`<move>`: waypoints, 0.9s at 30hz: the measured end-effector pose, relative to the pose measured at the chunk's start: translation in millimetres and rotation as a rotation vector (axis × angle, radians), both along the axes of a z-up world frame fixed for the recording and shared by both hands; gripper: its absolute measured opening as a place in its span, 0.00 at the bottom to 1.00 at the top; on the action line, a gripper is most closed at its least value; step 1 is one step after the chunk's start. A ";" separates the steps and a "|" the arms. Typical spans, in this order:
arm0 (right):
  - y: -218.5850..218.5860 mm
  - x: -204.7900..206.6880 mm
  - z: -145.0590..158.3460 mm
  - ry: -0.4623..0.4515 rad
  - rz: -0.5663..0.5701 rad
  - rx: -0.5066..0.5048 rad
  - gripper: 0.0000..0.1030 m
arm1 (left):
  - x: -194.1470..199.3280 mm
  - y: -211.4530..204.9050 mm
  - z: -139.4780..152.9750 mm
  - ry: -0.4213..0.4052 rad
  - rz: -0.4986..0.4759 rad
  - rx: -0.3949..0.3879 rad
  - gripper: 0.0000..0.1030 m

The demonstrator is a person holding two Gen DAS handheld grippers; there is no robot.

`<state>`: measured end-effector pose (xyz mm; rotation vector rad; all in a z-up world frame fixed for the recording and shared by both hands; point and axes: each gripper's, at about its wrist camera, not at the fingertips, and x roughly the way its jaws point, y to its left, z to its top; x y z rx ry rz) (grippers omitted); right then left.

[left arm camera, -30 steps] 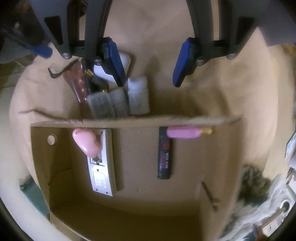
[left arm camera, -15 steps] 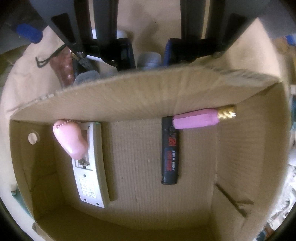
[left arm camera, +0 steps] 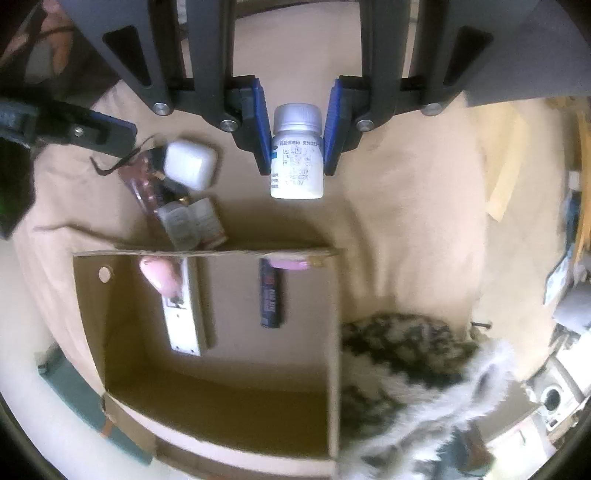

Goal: Organize rigid objects
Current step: 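Grasp the white pill bottle with the left tool while the right tool grasps the white earbud case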

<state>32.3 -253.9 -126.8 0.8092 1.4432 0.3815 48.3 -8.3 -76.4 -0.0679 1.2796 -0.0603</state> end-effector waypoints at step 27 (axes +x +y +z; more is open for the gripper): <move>121.2 27.1 -33.4 -0.104 0.140 -0.761 0.78 | 8.5 39.2 11.6 -0.062 0.196 -0.030 0.23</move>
